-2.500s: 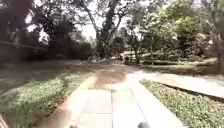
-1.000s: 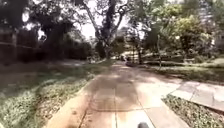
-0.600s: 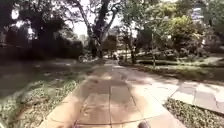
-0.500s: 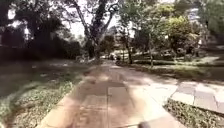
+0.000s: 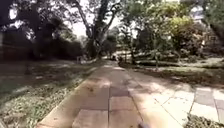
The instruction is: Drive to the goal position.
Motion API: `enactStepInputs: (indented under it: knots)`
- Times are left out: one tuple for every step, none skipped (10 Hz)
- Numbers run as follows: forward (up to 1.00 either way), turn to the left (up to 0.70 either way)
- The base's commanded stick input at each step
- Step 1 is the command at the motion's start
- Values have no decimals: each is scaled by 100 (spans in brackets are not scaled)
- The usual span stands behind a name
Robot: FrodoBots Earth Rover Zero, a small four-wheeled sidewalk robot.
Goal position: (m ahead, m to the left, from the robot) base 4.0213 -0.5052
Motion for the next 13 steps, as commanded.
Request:
enactStepInputs:
  knots:
    - [70,0]
    - [70,0]
    - [70,-12]
    - [70,-29]
    - [70,-35]
    - [70,-35]
    - [70,-22]
    - [70,-7]
    - [70,0]
    - [70,0]
    - [70,0]
    - [70,0]
    - [70,0]
